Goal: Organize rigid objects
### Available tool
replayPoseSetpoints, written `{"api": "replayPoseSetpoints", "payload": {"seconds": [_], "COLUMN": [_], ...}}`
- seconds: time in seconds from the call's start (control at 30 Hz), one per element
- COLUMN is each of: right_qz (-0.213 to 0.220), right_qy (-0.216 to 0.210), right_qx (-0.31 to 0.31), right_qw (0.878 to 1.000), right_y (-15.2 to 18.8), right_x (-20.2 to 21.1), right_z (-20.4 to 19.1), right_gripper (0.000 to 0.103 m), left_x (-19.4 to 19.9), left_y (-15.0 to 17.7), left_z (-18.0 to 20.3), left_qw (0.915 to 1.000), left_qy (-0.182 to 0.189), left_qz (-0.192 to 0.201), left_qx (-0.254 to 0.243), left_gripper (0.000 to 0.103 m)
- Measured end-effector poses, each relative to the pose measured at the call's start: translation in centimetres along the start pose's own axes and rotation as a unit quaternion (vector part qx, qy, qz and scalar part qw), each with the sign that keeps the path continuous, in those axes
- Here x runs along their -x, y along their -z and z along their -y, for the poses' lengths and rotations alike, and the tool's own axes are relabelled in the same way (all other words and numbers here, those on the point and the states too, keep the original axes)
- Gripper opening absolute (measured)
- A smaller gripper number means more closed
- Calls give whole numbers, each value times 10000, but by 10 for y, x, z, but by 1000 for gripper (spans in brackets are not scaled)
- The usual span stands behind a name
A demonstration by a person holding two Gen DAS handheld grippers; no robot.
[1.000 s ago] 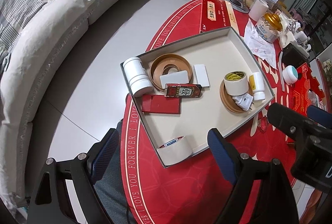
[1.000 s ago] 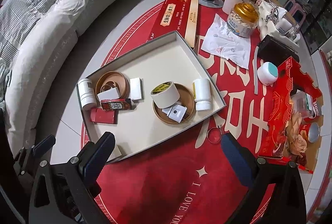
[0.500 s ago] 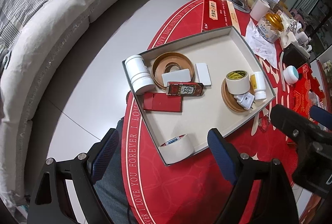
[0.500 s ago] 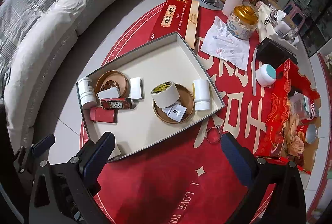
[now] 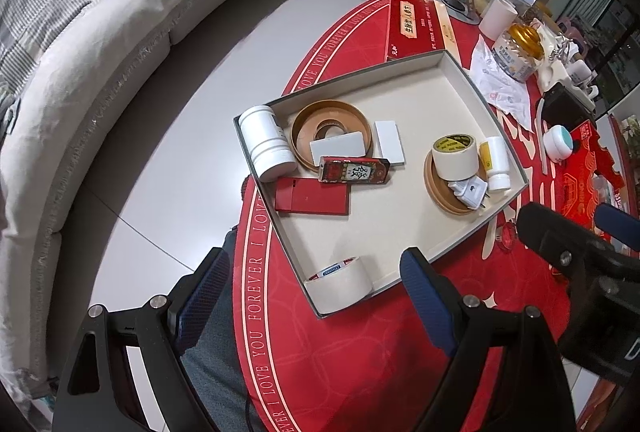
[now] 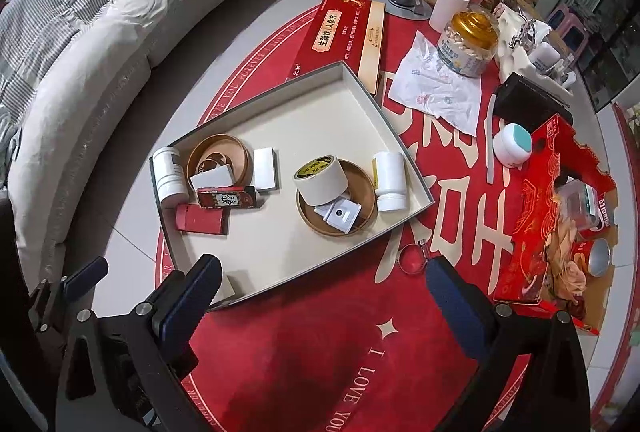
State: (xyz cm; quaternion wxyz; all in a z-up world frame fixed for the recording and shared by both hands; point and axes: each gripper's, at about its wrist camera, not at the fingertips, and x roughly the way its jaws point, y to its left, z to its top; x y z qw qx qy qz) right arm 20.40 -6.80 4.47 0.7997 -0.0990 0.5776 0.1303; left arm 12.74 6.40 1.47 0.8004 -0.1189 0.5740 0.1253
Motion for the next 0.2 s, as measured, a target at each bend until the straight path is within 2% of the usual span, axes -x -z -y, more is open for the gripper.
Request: {"api": "replayPoseSetpoints", "payload": {"seconds": [0.2], "right_qz": [5], "right_qy": [0], "right_qx": [9], "right_qw": [10000], "right_y": [0], "right_x": [1], "right_z": [-2], "right_gripper": [103], "left_x": [1], "left_y": [0], "left_z": [-2], "left_qw": [9999], "left_qy": [15], "left_qz": [106], "left_qx": [33], "left_gripper": [89]}}
